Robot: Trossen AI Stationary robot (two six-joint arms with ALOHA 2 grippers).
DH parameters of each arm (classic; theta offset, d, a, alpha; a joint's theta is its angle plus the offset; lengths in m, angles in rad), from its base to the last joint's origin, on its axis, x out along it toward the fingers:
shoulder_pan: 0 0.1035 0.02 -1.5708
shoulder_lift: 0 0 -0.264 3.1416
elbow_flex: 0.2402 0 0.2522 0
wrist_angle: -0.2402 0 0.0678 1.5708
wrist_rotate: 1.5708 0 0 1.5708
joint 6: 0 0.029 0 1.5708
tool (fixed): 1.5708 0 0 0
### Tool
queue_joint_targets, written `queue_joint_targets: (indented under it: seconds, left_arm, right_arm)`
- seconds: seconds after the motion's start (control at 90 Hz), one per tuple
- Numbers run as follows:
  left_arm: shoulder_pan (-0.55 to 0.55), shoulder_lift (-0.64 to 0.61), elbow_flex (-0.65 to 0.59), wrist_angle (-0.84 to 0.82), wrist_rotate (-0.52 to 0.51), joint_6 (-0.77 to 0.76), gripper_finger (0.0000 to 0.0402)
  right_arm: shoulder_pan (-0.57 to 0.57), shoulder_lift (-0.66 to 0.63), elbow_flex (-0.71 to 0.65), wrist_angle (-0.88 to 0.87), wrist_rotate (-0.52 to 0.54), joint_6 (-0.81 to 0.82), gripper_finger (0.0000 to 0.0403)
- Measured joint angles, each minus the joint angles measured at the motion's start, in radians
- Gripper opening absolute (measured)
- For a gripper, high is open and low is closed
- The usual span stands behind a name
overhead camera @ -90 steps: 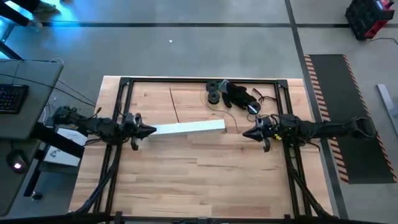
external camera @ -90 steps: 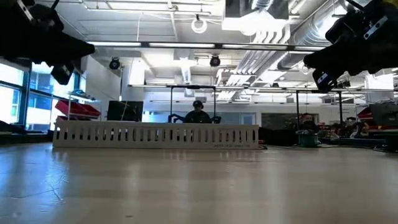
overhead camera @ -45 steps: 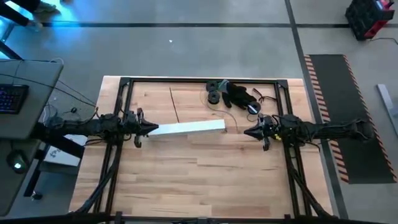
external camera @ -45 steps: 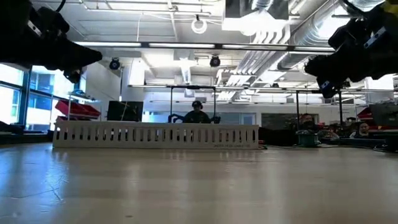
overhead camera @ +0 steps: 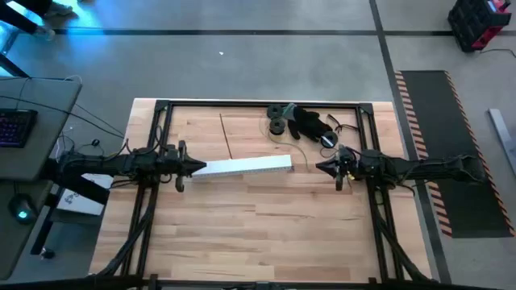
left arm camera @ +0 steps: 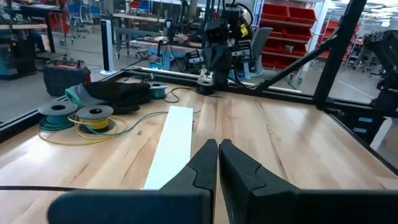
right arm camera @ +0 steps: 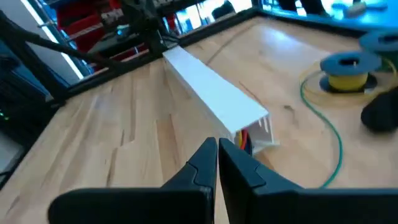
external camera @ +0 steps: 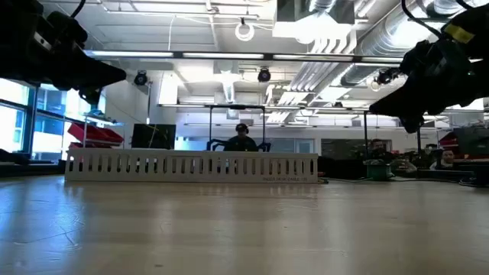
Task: Ziptie cables
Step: Return to Home Position
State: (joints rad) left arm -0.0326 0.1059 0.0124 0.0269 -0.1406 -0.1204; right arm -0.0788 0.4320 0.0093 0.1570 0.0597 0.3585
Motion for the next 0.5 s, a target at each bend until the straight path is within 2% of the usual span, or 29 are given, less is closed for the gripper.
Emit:
queue_joint_targets:
  seconds: [0.356, 0.5]
  left_arm:
    - [0.0, 0.0, 0.0, 0.0, 0.0, 0.001, 0.0]
    - [0.0, 0.0, 0.0, 0.0, -0.002, 0.001, 0.0]
  right_arm:
    - [0.003, -0.003, 0.0, -0.007, 0.0, 0.0, 0.0]
    - [0.032, -0.093, 0.0, -0.056, 0.0, 0.0, 0.0]
